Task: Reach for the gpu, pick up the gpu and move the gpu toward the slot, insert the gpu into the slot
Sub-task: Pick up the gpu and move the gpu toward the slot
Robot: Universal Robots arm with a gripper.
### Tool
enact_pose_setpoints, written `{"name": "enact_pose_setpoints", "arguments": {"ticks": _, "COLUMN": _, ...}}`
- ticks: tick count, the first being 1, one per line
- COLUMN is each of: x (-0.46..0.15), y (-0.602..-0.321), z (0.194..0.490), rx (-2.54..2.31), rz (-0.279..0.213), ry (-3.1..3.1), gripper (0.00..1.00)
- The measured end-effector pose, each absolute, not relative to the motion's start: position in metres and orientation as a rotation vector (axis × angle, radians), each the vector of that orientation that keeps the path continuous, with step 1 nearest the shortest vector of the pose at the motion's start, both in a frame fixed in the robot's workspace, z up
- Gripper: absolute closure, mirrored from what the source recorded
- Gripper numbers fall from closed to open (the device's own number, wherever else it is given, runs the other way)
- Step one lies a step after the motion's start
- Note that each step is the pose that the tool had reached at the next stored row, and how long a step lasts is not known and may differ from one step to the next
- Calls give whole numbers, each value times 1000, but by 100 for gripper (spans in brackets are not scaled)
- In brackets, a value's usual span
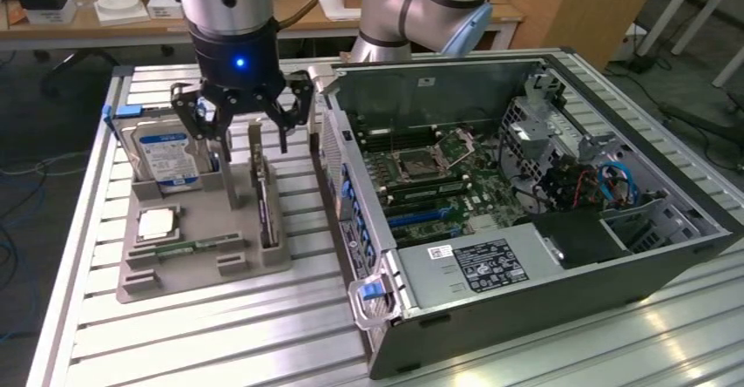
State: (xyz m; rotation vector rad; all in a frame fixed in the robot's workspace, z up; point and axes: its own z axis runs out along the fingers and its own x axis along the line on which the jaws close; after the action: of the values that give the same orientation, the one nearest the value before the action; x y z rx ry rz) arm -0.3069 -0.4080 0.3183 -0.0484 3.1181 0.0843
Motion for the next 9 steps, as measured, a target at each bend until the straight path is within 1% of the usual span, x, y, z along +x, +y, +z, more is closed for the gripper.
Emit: {"name": "enact_pose_setpoints", "arguments": {"ticks": 9, "x": -307, "y": -411, "z": 305, "rx": -48, "rz": 93, "ry": 3118, "gripper": 29}}
